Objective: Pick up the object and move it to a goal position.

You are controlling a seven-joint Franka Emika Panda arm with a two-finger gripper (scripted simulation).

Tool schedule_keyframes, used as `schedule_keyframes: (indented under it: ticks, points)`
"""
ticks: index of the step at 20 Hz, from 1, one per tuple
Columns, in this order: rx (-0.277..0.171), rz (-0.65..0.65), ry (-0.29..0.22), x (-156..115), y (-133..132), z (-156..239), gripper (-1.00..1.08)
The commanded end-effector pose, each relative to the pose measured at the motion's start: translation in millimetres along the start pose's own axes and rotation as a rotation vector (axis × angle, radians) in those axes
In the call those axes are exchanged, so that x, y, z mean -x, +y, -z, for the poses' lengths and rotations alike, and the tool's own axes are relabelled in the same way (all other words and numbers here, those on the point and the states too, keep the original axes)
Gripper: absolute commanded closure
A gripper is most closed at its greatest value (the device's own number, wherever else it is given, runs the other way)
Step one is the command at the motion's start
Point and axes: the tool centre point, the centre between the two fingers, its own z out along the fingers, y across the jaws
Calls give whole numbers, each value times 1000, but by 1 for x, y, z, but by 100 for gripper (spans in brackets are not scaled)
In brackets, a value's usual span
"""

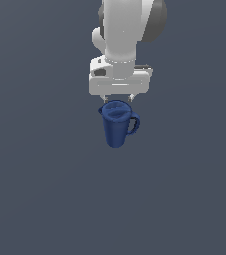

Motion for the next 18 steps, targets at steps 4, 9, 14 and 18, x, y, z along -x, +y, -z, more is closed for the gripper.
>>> schedule_keyframes:
  ticks: [4,9,14,18]
  points:
    - [-1,4,4,0,0,2,-20]
    - [-3,27,29,-2,-3,17,-20]
    - [-3,73,76,-4,-7,45,-20]
    - [6,125,128,-4,-12,76,-20]
